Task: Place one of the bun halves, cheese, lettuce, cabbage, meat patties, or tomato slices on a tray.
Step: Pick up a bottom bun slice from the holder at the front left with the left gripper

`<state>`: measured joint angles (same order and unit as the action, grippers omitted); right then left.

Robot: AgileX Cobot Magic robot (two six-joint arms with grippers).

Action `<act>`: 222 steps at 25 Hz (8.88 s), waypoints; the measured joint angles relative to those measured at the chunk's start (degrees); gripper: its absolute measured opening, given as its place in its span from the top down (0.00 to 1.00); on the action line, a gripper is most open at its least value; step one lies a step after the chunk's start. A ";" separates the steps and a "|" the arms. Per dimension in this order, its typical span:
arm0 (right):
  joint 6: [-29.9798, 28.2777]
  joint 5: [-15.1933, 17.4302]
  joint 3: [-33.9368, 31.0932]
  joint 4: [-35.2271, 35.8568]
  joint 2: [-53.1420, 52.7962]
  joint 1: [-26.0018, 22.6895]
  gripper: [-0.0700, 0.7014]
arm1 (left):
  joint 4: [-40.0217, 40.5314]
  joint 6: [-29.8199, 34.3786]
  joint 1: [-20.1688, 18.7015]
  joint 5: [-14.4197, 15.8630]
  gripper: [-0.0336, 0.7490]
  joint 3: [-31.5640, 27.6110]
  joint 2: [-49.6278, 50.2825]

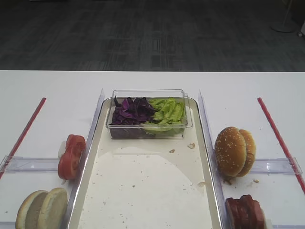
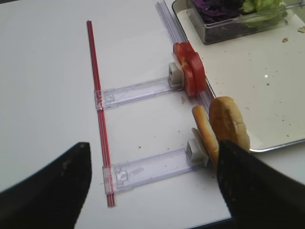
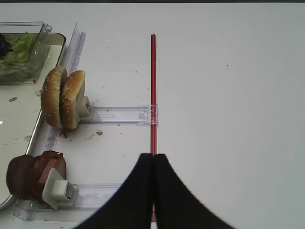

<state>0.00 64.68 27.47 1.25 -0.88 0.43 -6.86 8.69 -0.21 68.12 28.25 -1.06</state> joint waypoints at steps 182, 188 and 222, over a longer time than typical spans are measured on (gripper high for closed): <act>0.31 0.00 0.00 0.00 0.00 0.00 0.44 | 10.93 -51.43 -41.29 -19.62 0.42 11.24 77.28; 0.00 0.00 0.00 0.00 0.00 0.00 0.44 | 11.42 -51.91 -41.29 -20.79 0.42 11.14 78.17; 0.00 0.00 0.00 0.00 0.00 0.00 0.44 | 15.72 -53.79 -41.70 -21.44 0.89 11.14 83.21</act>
<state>0.00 64.68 27.47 1.25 -0.88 0.43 8.86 -45.10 -41.92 46.69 39.39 82.15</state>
